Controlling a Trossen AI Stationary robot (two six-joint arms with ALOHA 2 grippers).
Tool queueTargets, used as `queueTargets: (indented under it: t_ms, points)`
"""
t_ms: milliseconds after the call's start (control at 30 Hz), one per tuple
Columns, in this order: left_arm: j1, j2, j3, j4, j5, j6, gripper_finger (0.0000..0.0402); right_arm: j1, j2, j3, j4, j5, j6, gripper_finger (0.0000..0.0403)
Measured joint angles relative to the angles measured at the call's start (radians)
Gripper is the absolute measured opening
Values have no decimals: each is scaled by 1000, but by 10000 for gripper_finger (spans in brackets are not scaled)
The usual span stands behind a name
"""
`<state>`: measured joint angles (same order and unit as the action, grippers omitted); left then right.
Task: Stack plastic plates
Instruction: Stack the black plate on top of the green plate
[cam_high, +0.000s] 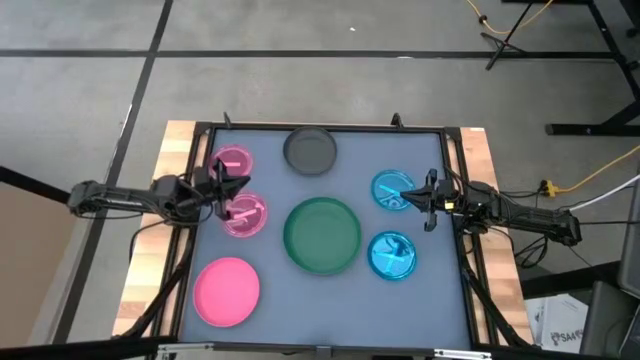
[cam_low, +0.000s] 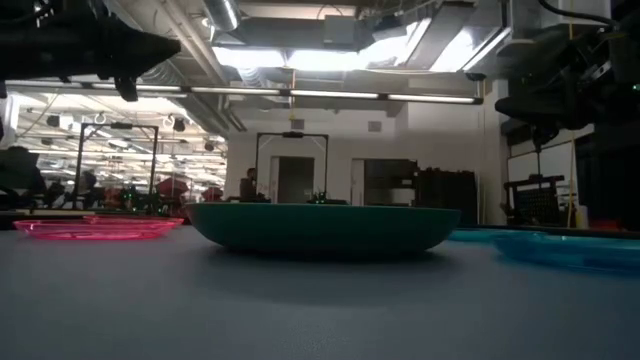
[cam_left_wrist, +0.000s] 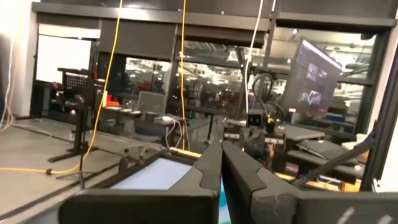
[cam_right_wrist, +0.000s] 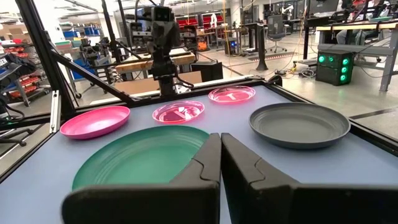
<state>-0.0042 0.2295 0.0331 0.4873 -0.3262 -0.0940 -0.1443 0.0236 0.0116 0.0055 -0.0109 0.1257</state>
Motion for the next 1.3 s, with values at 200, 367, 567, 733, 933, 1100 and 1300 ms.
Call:
queueTargets:
  t_ms: [200, 367, 567, 733, 933, 1100, 1300]
  points:
    - [0, 93, 72, 1, 3, 0, 5, 0, 0, -1, 7, 3, -2, 5]
    - [0, 218, 140, 1, 3, 0, 5, 0, 0, -1, 17, 36, -2, 5]
    - [0, 370, 193, 0, -36, 63, 5, 0, 0, -1, 21, 66, -2, 5]
    - [13, 436, 203, 0, -39, 83, 5, 0, 0, -1, 24, 94, -2, 5]
    - [72, 479, 203, 1, -109, 47, 5, 0, 0, -1, 25, 108, -2, 5]
    - [130, 540, 203, 1, -128, -14, 15, 0, 0, -1, 28, 147, -3, 5]
    - [218, 624, 235, -3, -97, -54, 79, 0, 0, 0, 27, 158, -3, 5]
